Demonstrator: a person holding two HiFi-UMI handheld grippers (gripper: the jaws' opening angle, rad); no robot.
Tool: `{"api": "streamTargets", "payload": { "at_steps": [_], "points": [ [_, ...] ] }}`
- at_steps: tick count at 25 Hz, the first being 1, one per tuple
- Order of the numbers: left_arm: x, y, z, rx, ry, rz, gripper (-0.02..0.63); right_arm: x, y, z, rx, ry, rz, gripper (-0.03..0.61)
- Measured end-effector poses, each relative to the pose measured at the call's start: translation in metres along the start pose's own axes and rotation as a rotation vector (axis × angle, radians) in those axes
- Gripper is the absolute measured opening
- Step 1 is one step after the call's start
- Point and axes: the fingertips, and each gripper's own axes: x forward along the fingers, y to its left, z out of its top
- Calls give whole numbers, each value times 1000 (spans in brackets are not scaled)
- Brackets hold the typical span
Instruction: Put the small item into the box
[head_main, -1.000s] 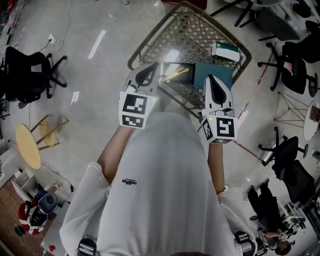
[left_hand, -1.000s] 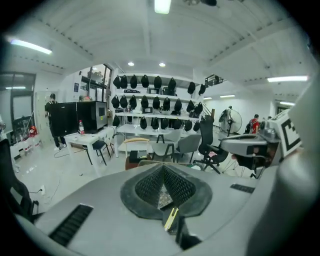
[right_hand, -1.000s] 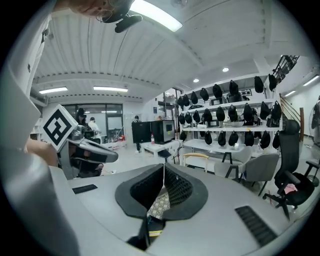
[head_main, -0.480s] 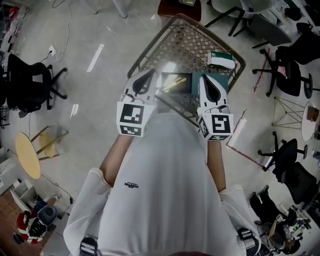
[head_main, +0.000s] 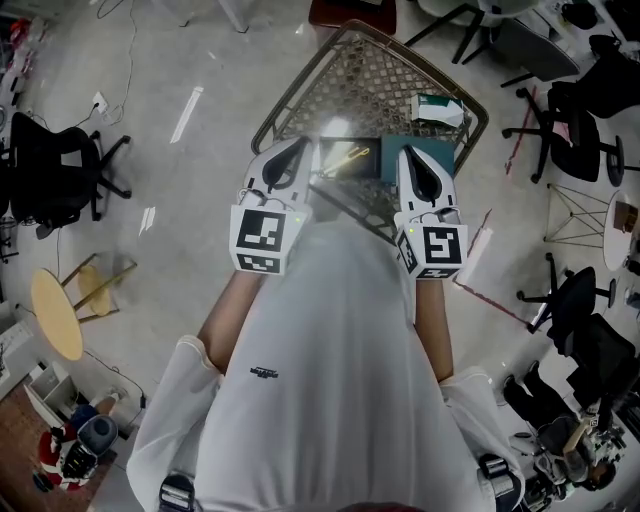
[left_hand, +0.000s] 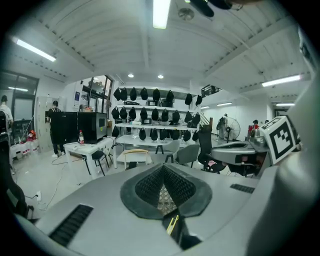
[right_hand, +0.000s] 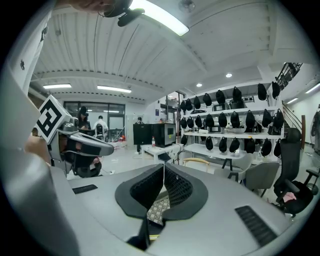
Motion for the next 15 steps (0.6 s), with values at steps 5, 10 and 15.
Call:
{"api": "streamTargets", "payload": {
  "at_steps": [5, 10, 15],
  "points": [
    [-4, -2, -3, -6, 5, 7, 3, -5, -1, -2, -6, 7, 1, 0],
    [-8, -1, -7, -13, 8, 14, 3, -7, -1, -5, -10, 14, -1, 0],
    [-9, -4, -10, -14, 14, 15, 3, -11, -5, -6, -5, 18, -7, 0]
  ]
}}
